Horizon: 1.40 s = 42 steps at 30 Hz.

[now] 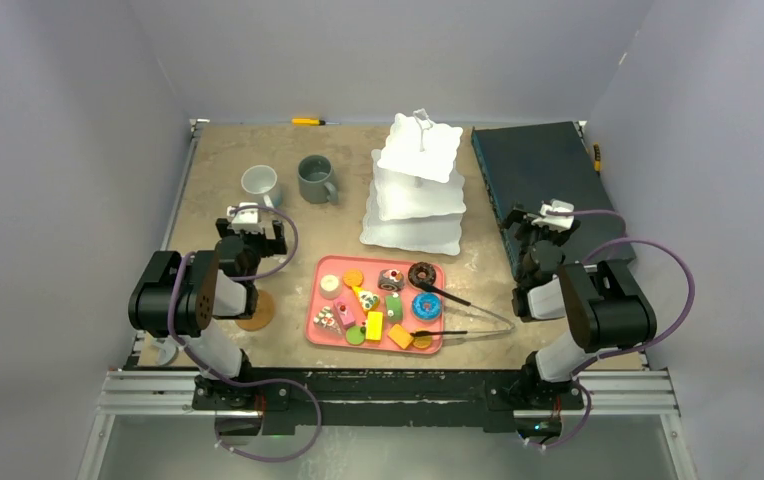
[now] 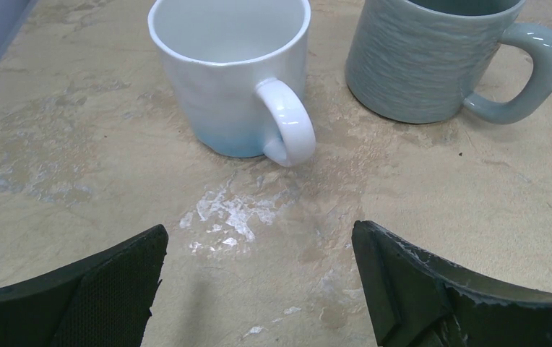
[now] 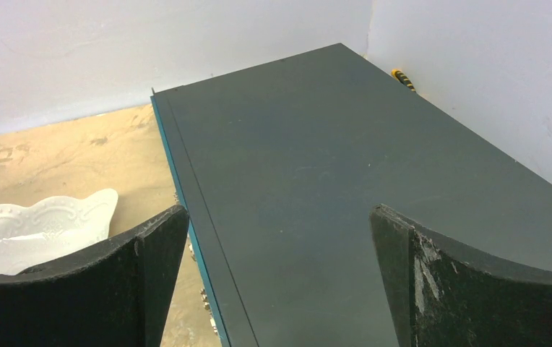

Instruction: Serve the afternoon tea

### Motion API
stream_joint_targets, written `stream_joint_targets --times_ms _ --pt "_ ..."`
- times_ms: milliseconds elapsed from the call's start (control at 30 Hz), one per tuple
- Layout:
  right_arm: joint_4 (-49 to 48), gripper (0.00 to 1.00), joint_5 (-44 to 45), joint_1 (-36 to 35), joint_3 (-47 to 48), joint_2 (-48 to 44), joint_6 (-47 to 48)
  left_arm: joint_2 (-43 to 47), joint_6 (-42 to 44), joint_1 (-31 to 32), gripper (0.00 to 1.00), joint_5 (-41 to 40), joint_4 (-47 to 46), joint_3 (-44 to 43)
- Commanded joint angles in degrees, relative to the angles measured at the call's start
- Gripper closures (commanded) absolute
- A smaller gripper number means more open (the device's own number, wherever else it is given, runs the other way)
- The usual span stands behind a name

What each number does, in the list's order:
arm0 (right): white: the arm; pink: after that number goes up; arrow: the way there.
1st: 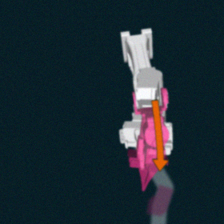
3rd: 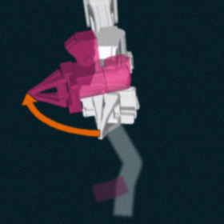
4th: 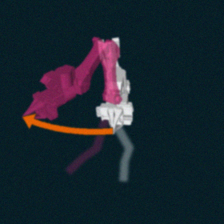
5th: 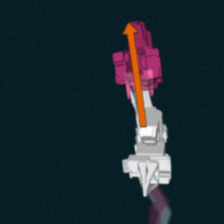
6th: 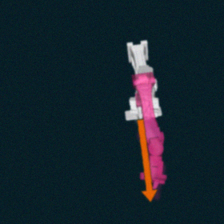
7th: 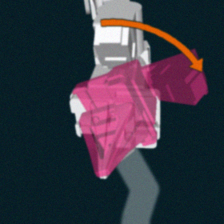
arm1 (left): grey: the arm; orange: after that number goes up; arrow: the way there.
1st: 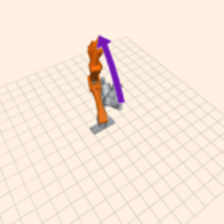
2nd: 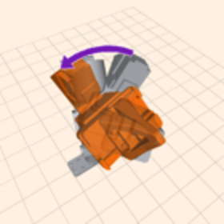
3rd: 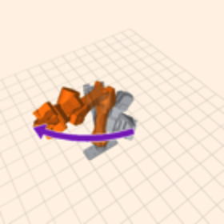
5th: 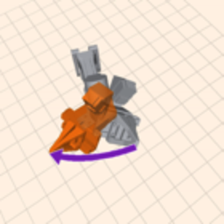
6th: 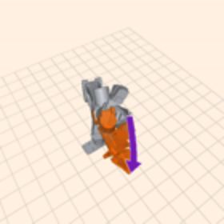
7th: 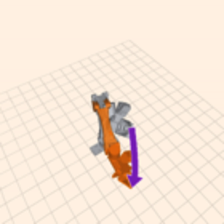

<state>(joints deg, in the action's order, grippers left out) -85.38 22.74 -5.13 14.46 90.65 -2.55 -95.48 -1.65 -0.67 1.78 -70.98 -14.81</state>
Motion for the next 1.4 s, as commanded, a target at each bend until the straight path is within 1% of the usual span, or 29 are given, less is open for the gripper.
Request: stream_joint_targets --times_ms 0,167,200,233,267,300,333,367,433,467,500,533,600,633,667,733,767,867,967,1067,1133,1233,1300,1367 --pt "-3.10 0.01 -0.93 -0.09 0.22 -0.64 -0.12 0.41 0.72 0.25 0.01 -0.29 -1.55 -0.84" --pt "-3.08 0.01 -0.82 -0.15 0.33 -0.75 -0.15 0.33 0.78 0.32 0.00 -0.22 -1.37 -0.99" --pt "-2.33 0.01 1.75 -0.13 0.53 -1.49 -0.33 0.53 0.77 0.32 0.00 -0.18 -1.44 -0.95" --pt "0.61 0.02 0.56 -0.13 1.12 -2.62 -0.65 1.06 0.75 0.32 0.01 0.73 -2.05 -0.72" --pt "0.73 0.01 -0.05 -0.07 1.21 -3.23 -0.20 2.51 0.31 0.27 0.01 0.74 -0.22 -1.09" --pt "0.52 0.01 0.14 -0.58 1.65 -3.99 1.28 5.04 -0.42 0.09 0.01 0.65 4.35 -2.48" --pt "6.47 0.01 1.09 -1.18 3.64 -6.30 1.53 7.68 -0.87 -0.32 0.01 0.67 11.05 -4.88" --pt "13.28 0.01 0.97 -1.28 6.40 -9.18 1.09 10.66 -0.81 -0.58 0.01 0.79 18.86 -8.23" --pt "31.62 0.01 0.72 -1.27 14.38 -13.90 -3.56 14.81 0.86 -0.66 0.01 1.43 32.71 -15.98" --pt "40.01 0.01 -1.96 -1.22 18.03 -15.81 -6.15 16.47 1.31 -0.72 0.01 1.84 39.09 -19.40" --pt "45.36 0.02 -6.17 -1.28 20.88 -17.36 -8.79 17.68 1.38 -0.77 0.01 2.45 44.41 -22.35" --pt "48.27 0.01 -10.01 -1.16 22.39 -19.44 -12.26 18.79 1.39 -1.07 0.01 3.04 49.44 -25.14" --pt "50.15 0.01 -14.46 -1.07 24.11 -22.67 -20.02 20.45 0.67 -1.67 0.01 4.42 58.53 -30.80" --pt "53.26 0.01 -16.93 -0.98 25.52 -24.49 -22.36 20.99 -0.20 -2.09 0.01 5.51 64.14 -33.76" --pt "55.64 0.01 -20.61 -1.02 26.94 -26.09 -22.57 21.25 -1.13 -2.40 0.01 6.49 66.68 -36.31" --pt "56.04 0.01 -27.74 -1.07 28.89 -28.72 -18.43 21.39 -2.75 -2.54 0.01 8.33 75.60 -41.51" --pt "57.79 0.01 -30.55 -1.39 30.70 -29.62 -16.94 21.34 -3.60 -2.58 0.01 9.26 79.07 -43.91" --pt "66.31 0.01 -32.26 -2.43 38.53 -30.02 -13.86 21.00 -5.85 -2.59 0.01 11.29 87.86 -50.16" --pt "74.47 0.02 -34.06 -4.41 47.62 -27.68 -9.10 21.35 -6.52 -2.58 0.01 12.27 93.82 -53.99" --pt "82.81 0.05 -29.62 -10.80 57.34 -22.85 -3.67 22.32 -5.61 -2.59 0.01 12.16 97.38 -55.28" --pt "85.11 0.05 -27.22 -13.88 62.18 -19.83 -1.24 22.98 -4.85 -2.59 0.01 11.78 98.73 -55.46" --pt "87.59 0.06 -27.35 -16.03 67.03 -15.88 0.07 23.56 -3.65 -2.58 0.01 11.54 100.38 -55.47" --pt "88.21 0.09 -27.29 -17.25 68.73 -13.88 1.12 23.54 -3.29 -2.58 0.01 11.09 101.19 -55.59" --pt "88.76 0.15 -27.29 -18.02 70.10 -12.28 2.26 23.34 -2.96 -2.58 0.01 11.21 101.90 -55.87"
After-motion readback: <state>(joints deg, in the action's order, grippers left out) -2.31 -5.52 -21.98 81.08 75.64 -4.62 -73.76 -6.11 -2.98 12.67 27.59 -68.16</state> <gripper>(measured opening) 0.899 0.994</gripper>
